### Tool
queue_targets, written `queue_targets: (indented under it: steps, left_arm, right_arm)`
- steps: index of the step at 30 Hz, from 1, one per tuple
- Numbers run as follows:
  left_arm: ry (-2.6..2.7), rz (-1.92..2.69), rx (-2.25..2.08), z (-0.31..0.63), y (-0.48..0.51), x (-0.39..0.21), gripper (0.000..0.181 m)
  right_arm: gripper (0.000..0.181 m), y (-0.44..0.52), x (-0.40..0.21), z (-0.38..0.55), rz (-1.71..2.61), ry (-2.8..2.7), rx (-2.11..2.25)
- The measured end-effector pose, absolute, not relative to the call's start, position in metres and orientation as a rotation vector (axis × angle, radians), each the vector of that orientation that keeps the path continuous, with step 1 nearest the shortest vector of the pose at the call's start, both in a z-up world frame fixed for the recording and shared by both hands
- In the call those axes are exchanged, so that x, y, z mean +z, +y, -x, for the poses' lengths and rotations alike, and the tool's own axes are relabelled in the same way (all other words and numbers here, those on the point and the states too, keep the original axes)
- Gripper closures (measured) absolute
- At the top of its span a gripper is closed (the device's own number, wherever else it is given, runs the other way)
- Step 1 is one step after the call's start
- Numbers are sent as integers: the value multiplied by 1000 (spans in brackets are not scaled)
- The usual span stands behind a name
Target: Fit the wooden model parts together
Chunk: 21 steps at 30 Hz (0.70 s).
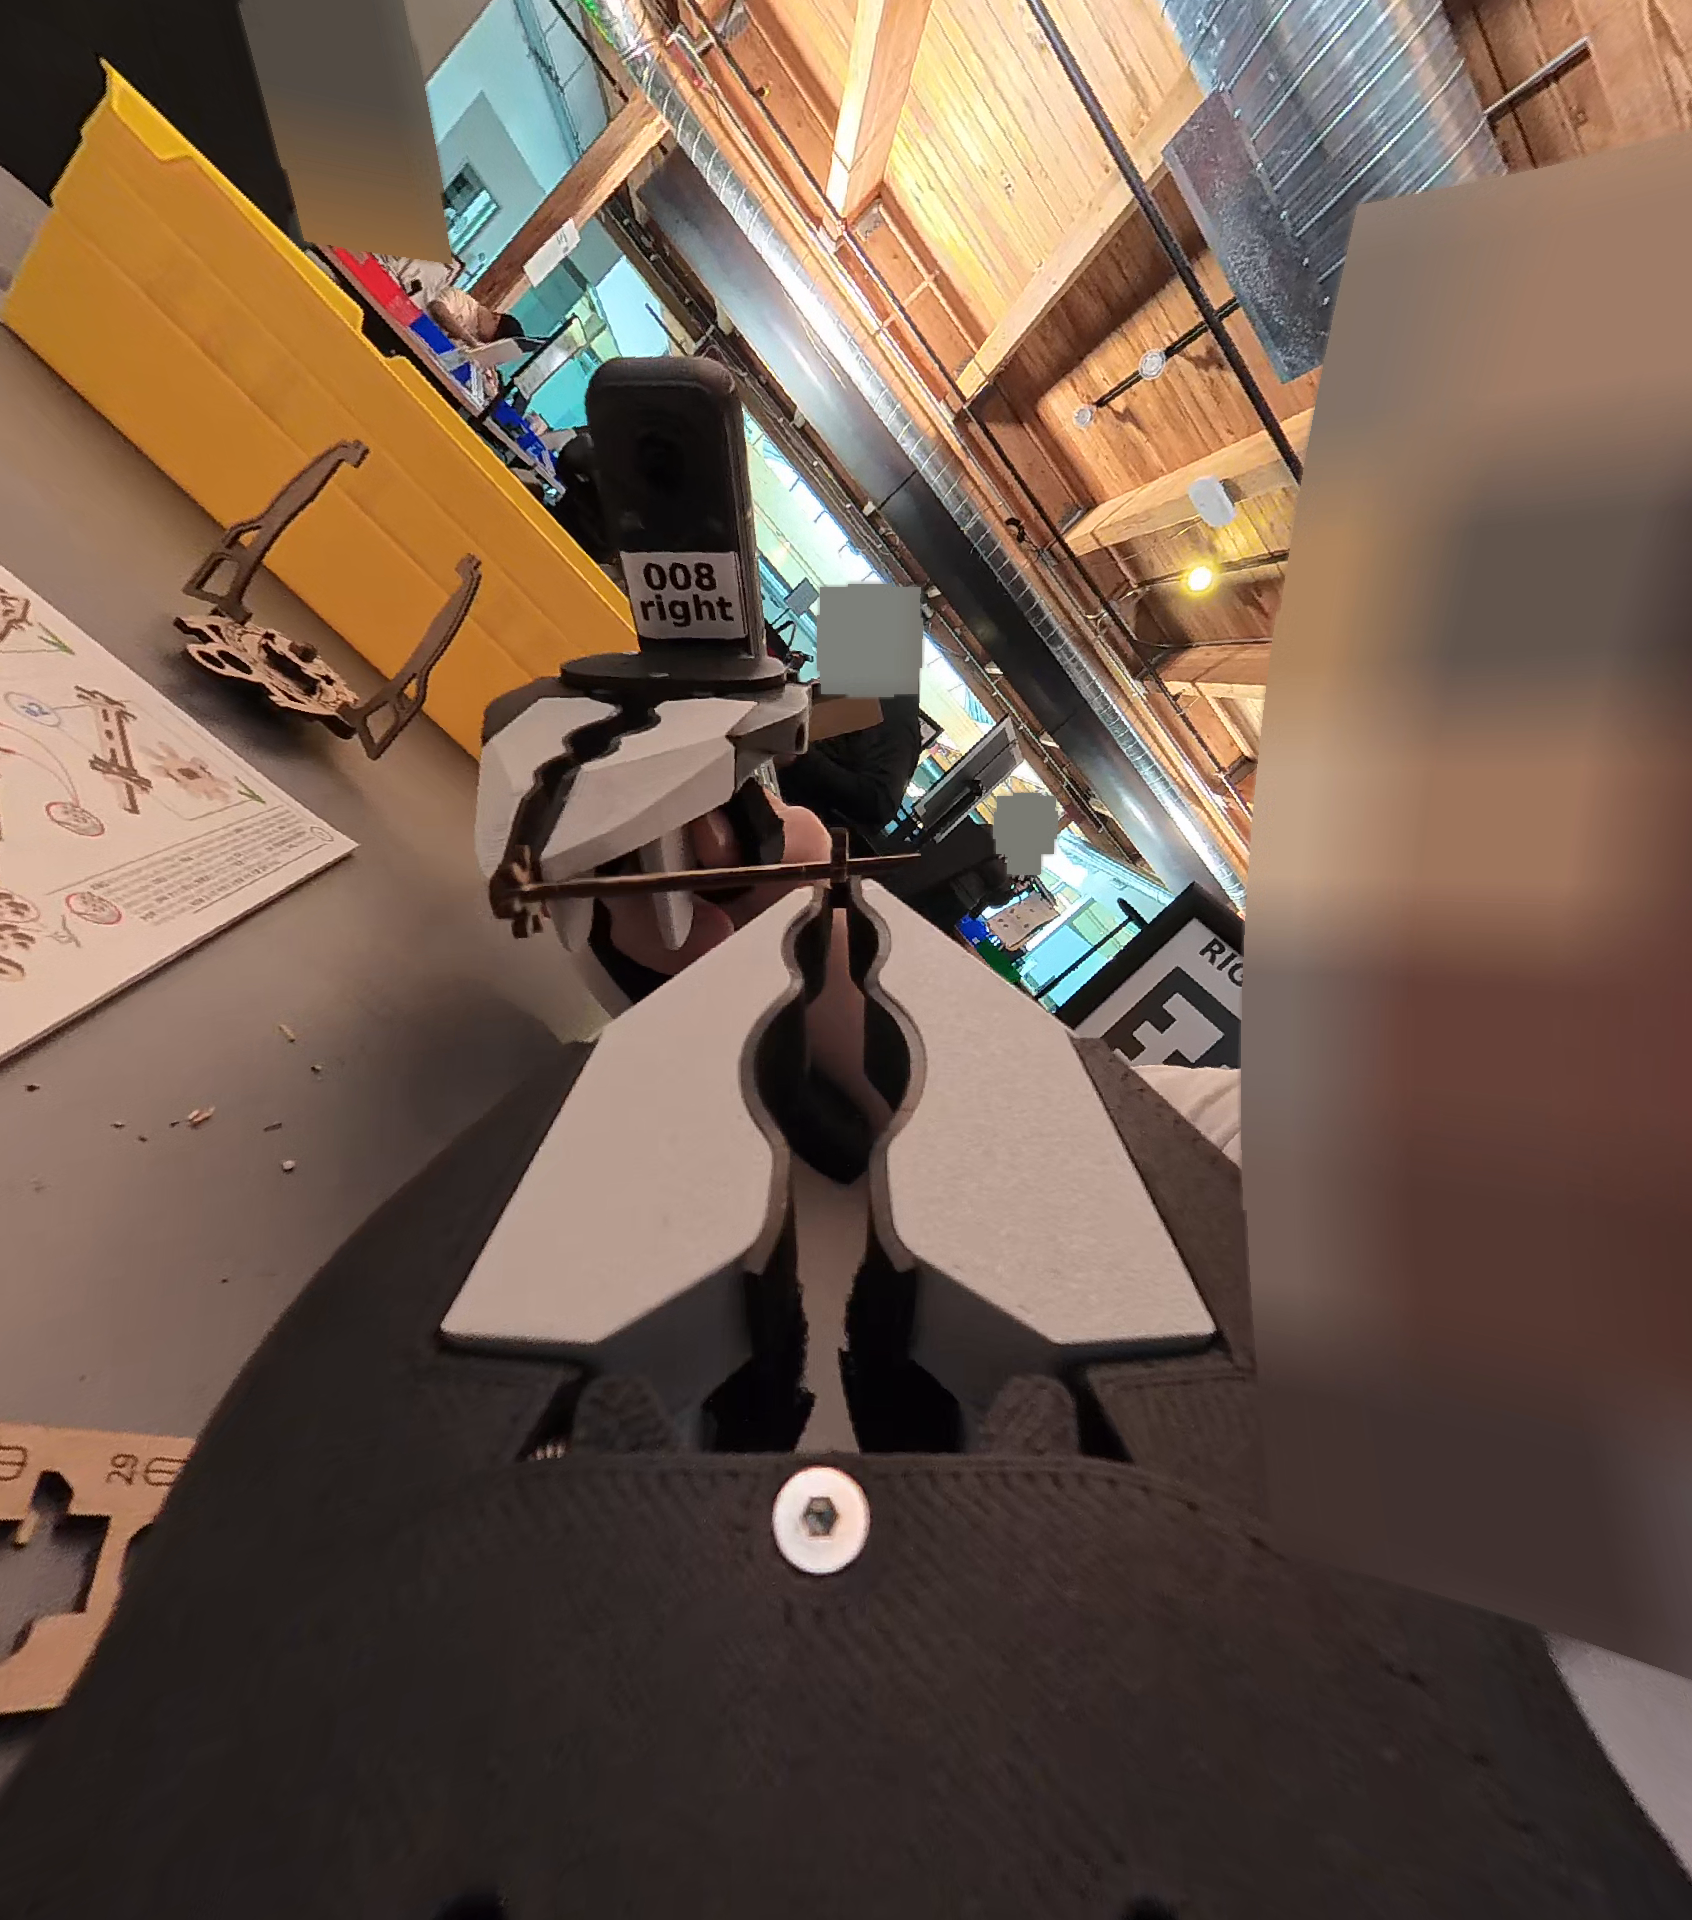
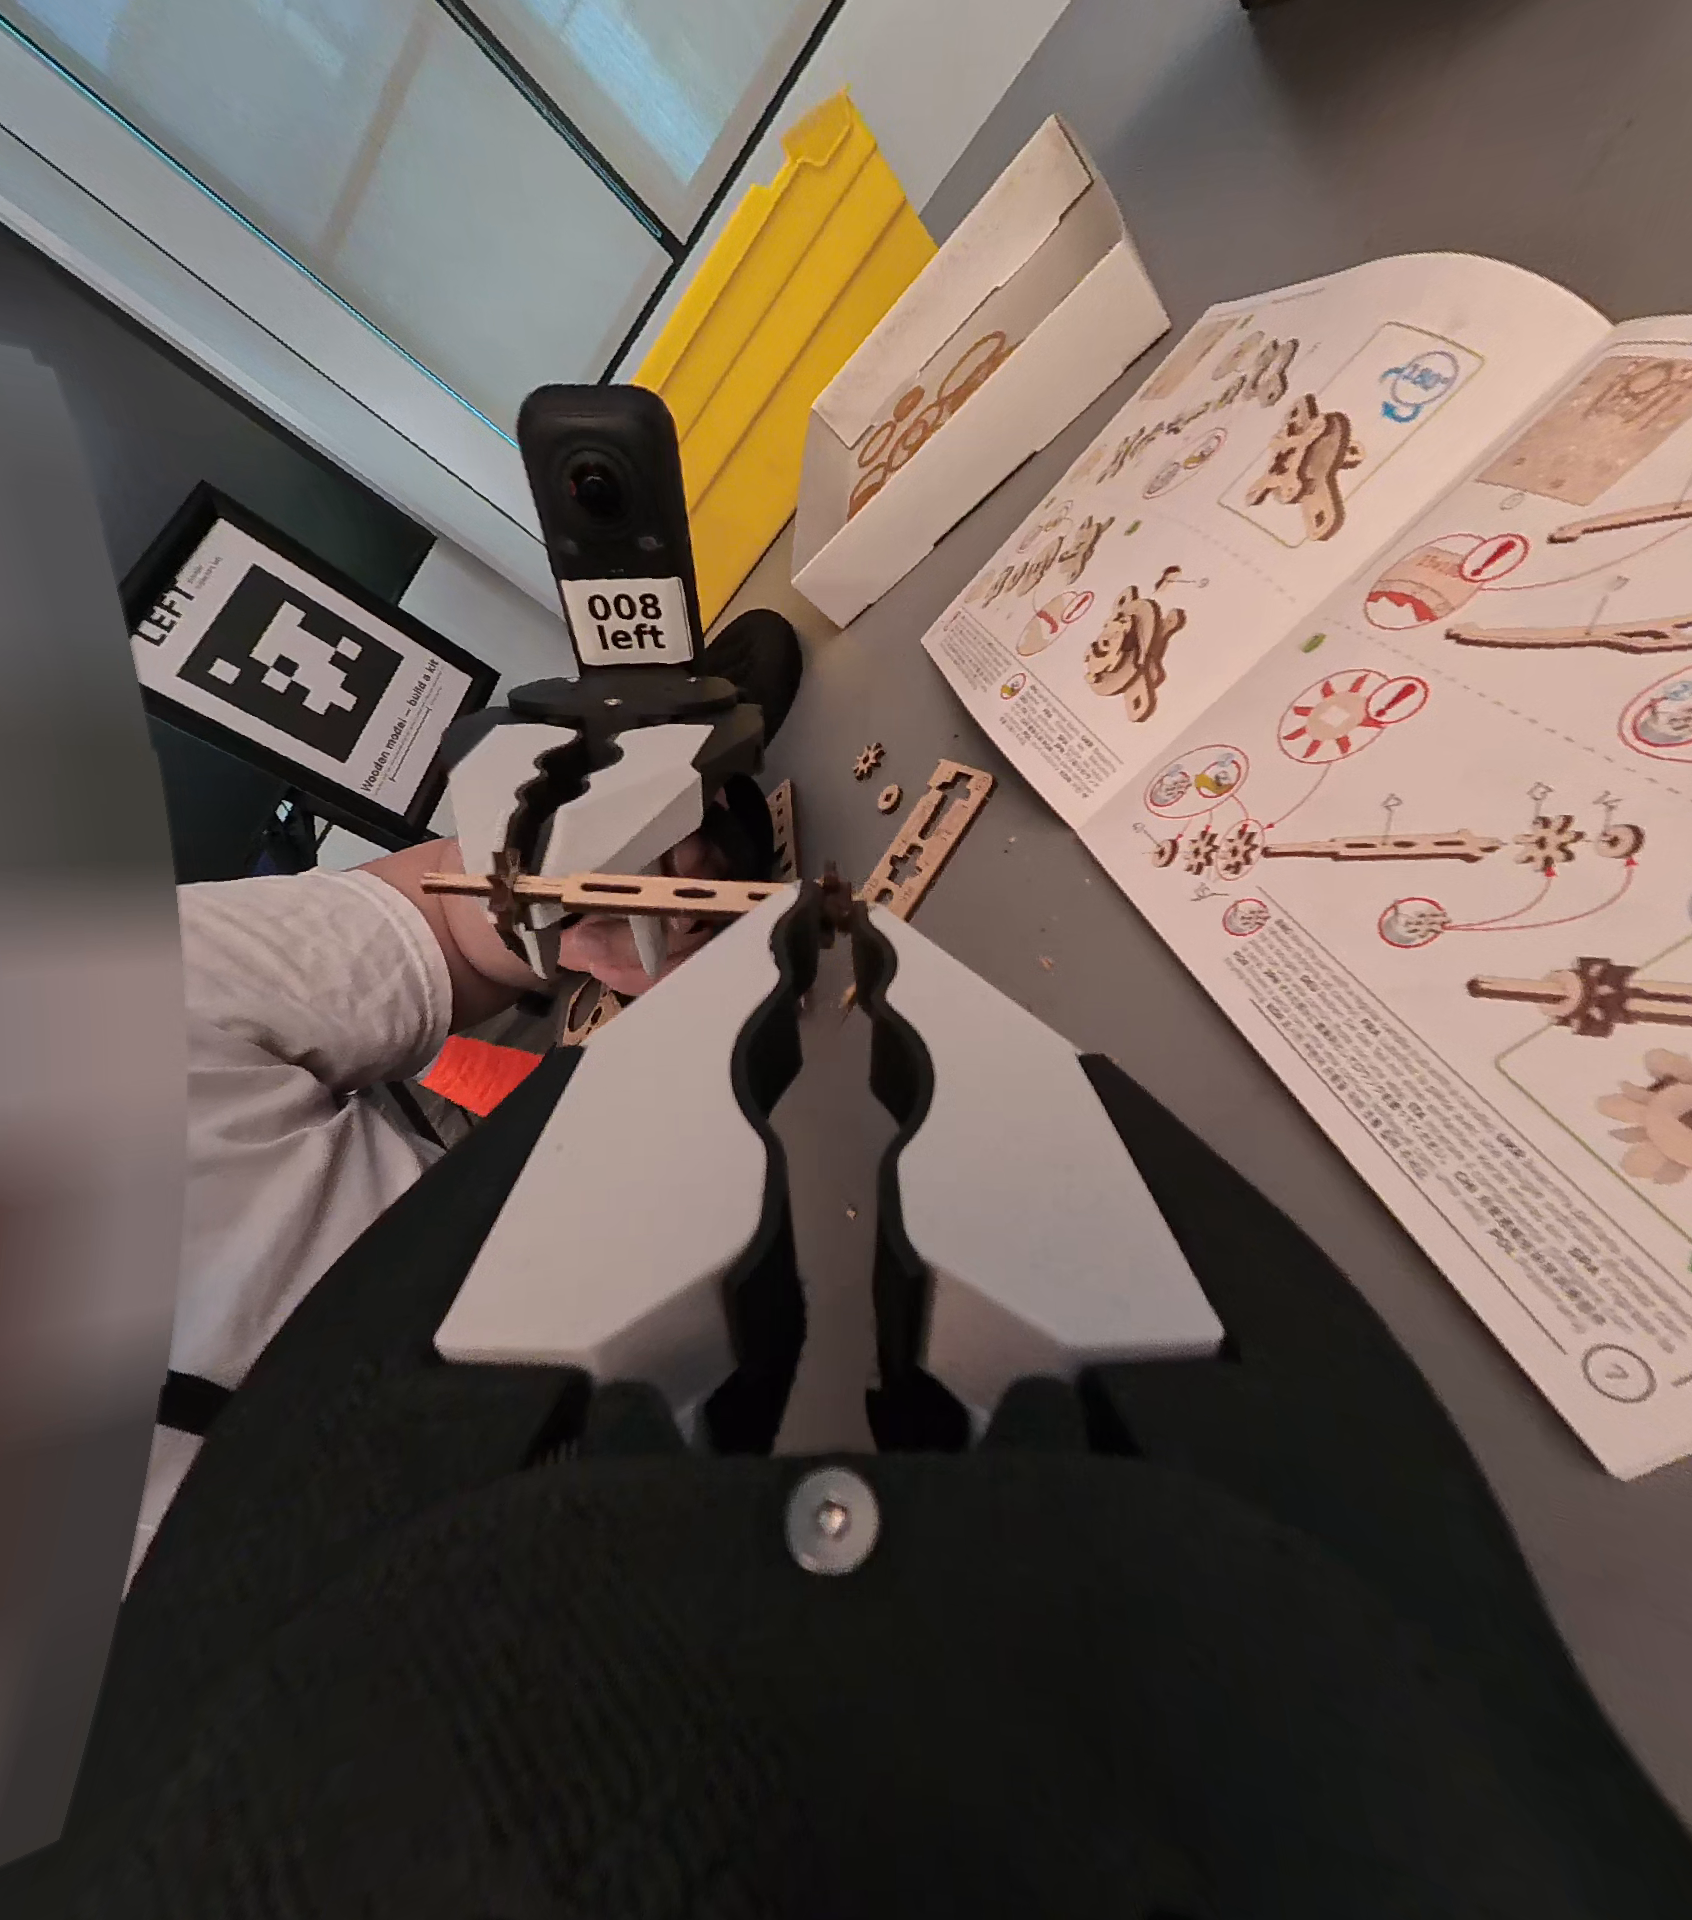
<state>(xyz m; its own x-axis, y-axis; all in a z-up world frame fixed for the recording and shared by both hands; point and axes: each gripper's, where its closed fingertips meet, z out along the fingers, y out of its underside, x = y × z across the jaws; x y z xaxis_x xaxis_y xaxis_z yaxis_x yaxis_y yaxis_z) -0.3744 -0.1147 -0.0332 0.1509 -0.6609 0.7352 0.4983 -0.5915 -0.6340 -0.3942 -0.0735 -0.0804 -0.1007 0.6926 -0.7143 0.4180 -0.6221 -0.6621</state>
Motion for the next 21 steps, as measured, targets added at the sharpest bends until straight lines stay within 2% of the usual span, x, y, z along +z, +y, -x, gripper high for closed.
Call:
queue_targets:
  steps: [9,21]
  left_arm:
    - [242,1514,-1577,368,-121,-30,181]
    - [455,1489,-1253,364,-128,-22,181]
  right_arm:
    - [179,-75,-71,394,1851,-1258,1798]
    - [179,-78,-53,395,1721,-1251,1798]
